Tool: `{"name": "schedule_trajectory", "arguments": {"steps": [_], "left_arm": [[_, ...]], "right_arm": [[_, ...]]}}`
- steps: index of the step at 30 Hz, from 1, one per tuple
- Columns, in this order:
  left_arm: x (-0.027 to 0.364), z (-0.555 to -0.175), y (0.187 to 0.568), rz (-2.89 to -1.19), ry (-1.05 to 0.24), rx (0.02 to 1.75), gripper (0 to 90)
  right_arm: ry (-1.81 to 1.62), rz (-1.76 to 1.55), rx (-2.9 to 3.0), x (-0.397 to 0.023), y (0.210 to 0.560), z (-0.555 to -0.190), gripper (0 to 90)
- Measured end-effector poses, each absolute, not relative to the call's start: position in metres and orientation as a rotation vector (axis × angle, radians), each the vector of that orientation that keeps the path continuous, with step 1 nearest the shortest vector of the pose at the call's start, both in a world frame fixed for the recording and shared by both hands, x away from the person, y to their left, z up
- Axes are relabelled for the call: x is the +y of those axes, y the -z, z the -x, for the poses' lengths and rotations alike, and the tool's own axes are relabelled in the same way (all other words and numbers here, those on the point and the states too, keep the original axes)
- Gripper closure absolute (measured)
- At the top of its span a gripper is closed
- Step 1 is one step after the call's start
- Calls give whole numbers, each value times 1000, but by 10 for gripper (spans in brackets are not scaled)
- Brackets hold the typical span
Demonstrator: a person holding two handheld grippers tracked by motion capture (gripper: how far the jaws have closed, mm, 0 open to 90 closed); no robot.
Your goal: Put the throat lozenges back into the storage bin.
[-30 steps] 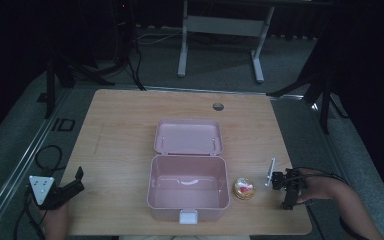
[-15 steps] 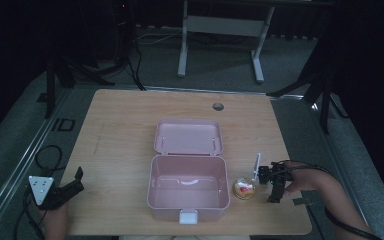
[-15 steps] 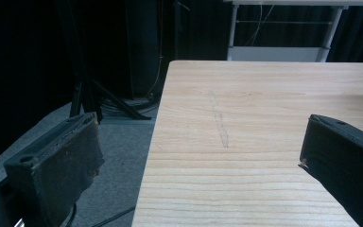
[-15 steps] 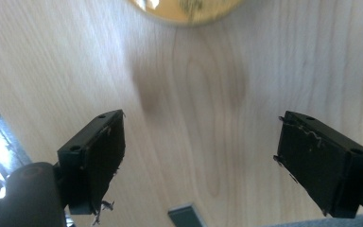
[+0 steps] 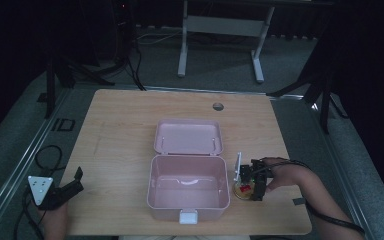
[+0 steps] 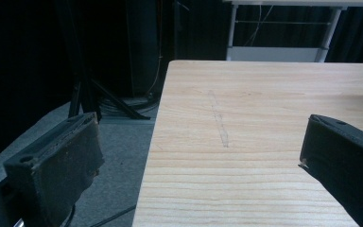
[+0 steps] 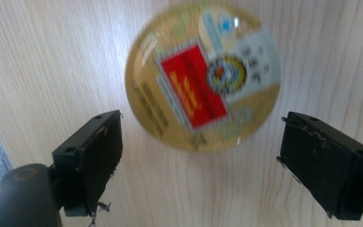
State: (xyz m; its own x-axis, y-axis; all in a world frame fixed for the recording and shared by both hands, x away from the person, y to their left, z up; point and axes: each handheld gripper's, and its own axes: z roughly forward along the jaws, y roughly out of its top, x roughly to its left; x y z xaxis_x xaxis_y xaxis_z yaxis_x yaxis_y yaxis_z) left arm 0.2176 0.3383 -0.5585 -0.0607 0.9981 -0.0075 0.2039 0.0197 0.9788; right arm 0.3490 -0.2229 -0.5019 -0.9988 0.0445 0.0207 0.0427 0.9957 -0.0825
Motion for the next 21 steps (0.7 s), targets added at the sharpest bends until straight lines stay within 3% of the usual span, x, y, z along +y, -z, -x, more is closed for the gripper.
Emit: {"name": "schedule_trajectory", "arguments": {"steps": [21], "left_arm": [[339,-218,559,-1327,-1131,1409,3]], "right_arm": [[-154,38,-3061,-210,510,-350,199]]}}
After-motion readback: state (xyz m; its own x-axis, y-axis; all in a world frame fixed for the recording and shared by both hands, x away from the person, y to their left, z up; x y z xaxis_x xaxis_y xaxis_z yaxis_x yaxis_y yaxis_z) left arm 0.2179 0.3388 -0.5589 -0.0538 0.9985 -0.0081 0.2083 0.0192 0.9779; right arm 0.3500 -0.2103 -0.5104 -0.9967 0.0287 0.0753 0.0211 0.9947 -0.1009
